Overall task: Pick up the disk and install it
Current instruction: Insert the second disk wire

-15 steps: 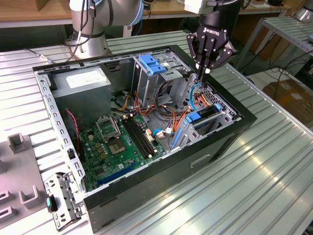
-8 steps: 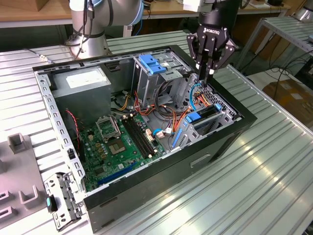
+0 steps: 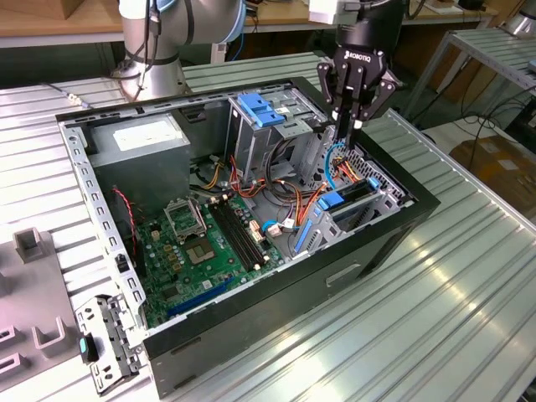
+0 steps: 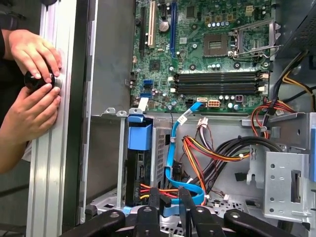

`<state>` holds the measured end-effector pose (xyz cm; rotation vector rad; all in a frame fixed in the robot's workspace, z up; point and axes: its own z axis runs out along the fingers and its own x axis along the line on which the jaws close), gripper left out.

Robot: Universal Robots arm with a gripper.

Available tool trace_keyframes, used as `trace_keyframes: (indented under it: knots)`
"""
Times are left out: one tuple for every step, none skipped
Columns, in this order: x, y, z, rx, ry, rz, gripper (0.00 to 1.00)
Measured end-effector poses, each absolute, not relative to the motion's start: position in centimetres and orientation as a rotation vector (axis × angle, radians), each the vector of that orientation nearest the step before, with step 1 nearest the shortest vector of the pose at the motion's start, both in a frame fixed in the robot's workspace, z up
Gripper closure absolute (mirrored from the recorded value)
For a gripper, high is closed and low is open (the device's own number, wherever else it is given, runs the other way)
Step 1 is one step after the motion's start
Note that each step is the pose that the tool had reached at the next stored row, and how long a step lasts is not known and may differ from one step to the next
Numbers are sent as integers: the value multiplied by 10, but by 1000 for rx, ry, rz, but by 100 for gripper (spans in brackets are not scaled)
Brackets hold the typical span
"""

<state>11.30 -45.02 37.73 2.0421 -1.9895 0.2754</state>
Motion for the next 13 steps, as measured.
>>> trace_keyframes:
  knots:
    - [113, -450, 376, 2039, -1989, 278, 70]
    - [113, -450, 375, 2033, -1988, 283, 70]
    - [113, -450, 373, 2031, -1988, 285, 70]
    - [113, -450, 372, 2029, -1986, 288, 70]
    - [113, -450, 371, 2028, -1986, 289, 70]
    - [113, -450, 371, 2027, -1985, 291, 71]
    - [113, -450, 370, 2025, -1984, 293, 78]
    - [113, -450, 369, 2024, -1983, 294, 84]
    - [113, -450, 369, 2024, -1983, 294, 84]
    - [113, -450, 369, 2024, -1983, 294, 84]
    - [113, -450, 369, 2024, -1983, 294, 84]
    - [113, -450, 368, 2024, -1983, 294, 84]
    - [113, -450, 368, 2025, -1983, 294, 84]
